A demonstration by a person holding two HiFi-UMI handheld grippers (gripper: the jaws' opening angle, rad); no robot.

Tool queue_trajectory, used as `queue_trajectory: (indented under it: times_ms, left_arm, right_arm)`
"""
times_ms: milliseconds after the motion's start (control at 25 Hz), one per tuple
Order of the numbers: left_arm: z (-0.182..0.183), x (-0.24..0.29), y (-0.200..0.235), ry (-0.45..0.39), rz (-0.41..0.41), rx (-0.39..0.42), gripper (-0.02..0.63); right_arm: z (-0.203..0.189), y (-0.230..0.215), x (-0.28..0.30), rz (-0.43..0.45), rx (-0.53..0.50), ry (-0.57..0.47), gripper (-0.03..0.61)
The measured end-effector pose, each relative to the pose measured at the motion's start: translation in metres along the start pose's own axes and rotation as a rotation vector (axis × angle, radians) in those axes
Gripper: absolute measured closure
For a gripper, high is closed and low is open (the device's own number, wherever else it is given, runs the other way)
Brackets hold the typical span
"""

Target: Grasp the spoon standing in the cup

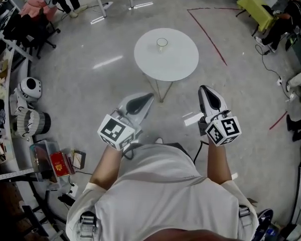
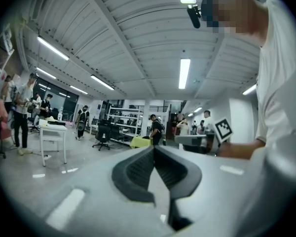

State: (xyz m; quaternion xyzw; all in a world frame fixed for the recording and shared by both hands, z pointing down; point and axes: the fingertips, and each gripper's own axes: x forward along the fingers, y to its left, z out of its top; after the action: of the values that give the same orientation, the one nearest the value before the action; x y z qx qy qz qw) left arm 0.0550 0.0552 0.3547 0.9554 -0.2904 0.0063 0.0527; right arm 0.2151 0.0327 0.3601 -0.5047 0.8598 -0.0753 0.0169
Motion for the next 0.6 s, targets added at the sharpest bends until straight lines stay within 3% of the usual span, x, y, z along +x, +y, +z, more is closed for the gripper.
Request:
queue_trajectory:
  times_ms: [280, 600]
  left_arm:
    - [-0.003, 0.047, 0.004, 0.028, -0.045, 0.018, 0.612]
    - [-0.014, 0.089, 0.066, 0.037, -0.091, -0.008, 0.612]
  right_arm:
    - [-0.005, -0.048, 0.004, -0.043, 0.041, -0.012, 0.574]
    - [-0.017, -0.084, 0.056, -0.098, 0.05, 0.019, 0.574]
